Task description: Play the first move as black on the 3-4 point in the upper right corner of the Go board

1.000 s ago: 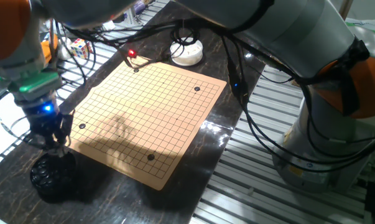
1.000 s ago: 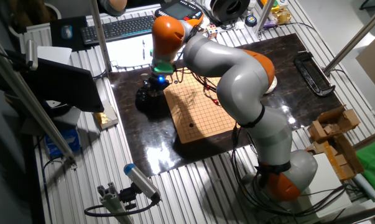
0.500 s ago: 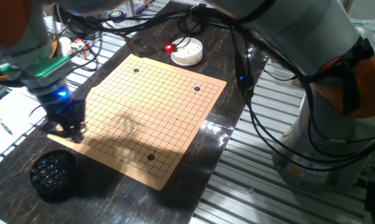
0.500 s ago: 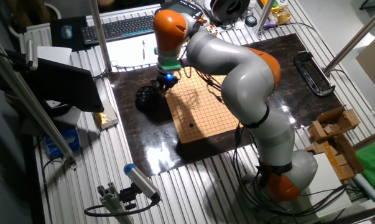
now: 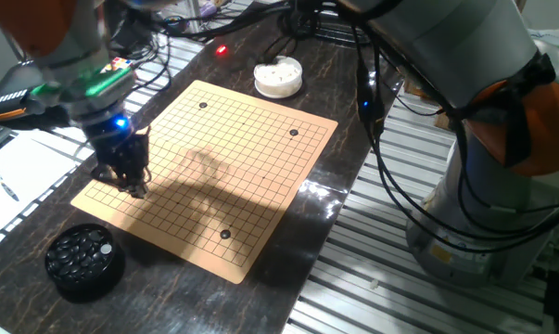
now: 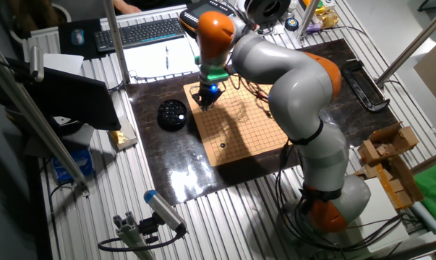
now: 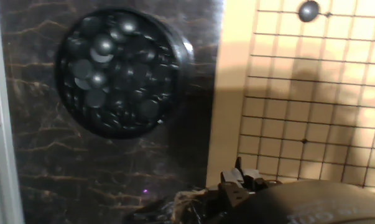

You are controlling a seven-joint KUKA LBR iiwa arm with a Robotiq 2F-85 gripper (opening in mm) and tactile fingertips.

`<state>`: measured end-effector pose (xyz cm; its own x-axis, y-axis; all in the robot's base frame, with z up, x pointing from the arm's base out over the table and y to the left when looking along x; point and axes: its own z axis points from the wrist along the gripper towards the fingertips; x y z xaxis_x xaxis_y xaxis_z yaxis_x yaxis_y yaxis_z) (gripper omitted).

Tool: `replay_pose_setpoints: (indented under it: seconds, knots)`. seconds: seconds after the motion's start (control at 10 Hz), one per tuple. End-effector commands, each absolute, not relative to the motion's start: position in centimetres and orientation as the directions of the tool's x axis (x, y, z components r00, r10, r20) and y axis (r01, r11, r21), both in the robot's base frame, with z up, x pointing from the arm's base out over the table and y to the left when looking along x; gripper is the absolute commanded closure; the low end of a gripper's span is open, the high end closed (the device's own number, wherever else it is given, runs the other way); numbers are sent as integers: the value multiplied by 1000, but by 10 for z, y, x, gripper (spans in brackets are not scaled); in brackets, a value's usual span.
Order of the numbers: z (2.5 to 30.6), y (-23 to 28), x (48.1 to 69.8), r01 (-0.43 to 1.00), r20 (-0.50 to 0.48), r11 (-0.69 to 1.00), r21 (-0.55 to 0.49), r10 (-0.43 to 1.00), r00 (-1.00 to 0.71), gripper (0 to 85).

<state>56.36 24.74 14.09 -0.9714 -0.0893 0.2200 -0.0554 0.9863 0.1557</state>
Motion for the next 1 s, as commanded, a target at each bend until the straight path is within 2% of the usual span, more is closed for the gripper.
replay_pose_setpoints:
  seconds: [0.0,0.3,0.6,0.8,0.9]
  knots:
    - [141,247,564,-38,223,987,153,-72,-972,843]
    - [141,247,564,67,213,993,100,44,-976,843]
    - [141,247,564,118,143,987,107,102,-985,843]
    - [145,242,561,117,171,987,107,98,-980,843]
    - [153,227,552,108,185,988,107,87,-979,843]
